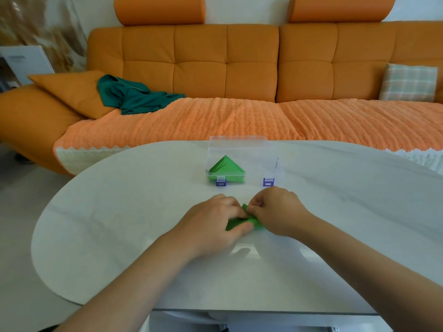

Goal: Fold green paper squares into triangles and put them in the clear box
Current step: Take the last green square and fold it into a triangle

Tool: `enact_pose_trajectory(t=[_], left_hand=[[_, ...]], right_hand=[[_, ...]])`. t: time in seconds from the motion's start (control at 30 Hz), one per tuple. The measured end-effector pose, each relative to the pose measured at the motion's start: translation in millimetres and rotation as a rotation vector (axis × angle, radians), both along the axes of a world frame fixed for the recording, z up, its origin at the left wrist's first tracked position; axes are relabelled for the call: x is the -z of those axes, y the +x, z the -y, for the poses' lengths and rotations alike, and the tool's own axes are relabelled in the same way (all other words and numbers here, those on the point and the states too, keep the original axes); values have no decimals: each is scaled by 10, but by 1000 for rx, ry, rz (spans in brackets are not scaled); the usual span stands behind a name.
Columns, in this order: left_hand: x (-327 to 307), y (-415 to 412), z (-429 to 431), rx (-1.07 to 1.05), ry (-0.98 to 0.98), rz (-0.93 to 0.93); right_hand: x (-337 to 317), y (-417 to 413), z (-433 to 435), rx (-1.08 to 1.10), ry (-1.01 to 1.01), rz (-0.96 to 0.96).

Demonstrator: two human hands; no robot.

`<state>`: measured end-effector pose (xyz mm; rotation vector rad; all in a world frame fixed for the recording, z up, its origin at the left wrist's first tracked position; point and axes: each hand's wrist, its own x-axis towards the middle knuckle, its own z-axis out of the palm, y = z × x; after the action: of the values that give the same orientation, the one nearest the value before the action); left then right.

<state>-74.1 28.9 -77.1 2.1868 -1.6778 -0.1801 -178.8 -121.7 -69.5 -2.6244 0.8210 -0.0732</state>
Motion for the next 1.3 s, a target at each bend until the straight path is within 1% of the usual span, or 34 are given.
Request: enact_pose_trajectory(t=[0.23,0.33,0.4,0.47,0.53,0.6,0.77,0.97,1.07,1.17,1.3], left_hand=[[9,-22,-9,19,19,40],[16,-30,-11,19,3,59],[16,-35,-17,29,4,81],[15,-50,-31,39,4,98],[15,-61,-48,45,1,110],[21,-68,-62,54,20,132],[21,-142,-133,87,82,255],[38,-283,-256,146,66,419],[57,-351,-290,155,40,404],[70,-401,-314,160,30,375],[78,-446,-347,126,29,291]], right_hand=[[33,8,-52,-11,-280,20],[-13,-31,-21,-39,-330,19],[-46,-73,13,-105,-330,60],[-53,-125,40,-234,-332,81],[-46,-176,44,-341,-347,29],[-40,-211,30,-371,-357,-17],[-2,-236,-11,-359,-353,-23],[20,-269,-34,-317,-344,-2],[36,-283,-57,-290,-333,29],[39,-304,-85,-272,-363,65],[39,-330,-114,-261,-395,38]])
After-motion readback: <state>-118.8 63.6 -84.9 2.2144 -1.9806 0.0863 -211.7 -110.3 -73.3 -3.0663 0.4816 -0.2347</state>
